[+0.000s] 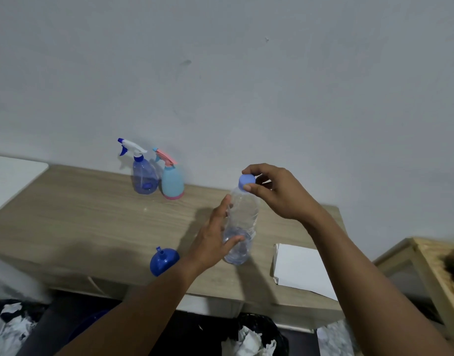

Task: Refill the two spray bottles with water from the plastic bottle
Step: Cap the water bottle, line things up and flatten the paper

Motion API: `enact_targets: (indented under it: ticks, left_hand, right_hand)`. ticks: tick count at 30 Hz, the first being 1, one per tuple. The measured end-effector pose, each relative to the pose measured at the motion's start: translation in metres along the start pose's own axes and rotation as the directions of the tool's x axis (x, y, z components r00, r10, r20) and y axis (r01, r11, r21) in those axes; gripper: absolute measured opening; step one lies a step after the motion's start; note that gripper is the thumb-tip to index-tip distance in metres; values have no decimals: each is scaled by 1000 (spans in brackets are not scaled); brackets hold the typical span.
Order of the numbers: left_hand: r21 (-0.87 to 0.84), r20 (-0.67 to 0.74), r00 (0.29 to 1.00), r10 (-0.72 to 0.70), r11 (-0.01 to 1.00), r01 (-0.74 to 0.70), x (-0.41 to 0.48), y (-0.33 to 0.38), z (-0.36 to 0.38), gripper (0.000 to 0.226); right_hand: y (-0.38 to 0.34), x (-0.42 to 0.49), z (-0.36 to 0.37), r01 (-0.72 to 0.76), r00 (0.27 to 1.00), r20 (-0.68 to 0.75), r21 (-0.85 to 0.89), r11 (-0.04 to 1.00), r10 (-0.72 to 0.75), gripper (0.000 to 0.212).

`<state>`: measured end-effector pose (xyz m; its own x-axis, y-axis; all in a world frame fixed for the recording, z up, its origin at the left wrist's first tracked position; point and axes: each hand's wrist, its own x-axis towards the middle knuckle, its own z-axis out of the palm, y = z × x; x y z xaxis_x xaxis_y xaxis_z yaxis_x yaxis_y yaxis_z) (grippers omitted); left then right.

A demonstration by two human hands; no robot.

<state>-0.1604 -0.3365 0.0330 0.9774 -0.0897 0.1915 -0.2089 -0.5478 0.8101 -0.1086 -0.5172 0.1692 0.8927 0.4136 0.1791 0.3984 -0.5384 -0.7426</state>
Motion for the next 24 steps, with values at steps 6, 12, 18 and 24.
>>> enact_targets:
  ticks: [6,12,18,24]
  left_hand:
    - [-62,35,999,-36,997,38,1,3,-2,111]
    - [-91,38,998,-47,995,51,4,1,1,110]
    - [-108,55,997,-54,992,60,3,-1,1,109]
    - [-95,60,997,-41,994,47,2,-2,0,109]
  right_hand:
    - [8,1,10,-9,1000,-10,146,989,10,39]
    - [14,-3,19,-71,997,7,386,920,74,26]
    - [14,0,27,-57,986,-112,448,892,119,24]
    - [13,-1,20,-70,997,2,412,909,76,23]
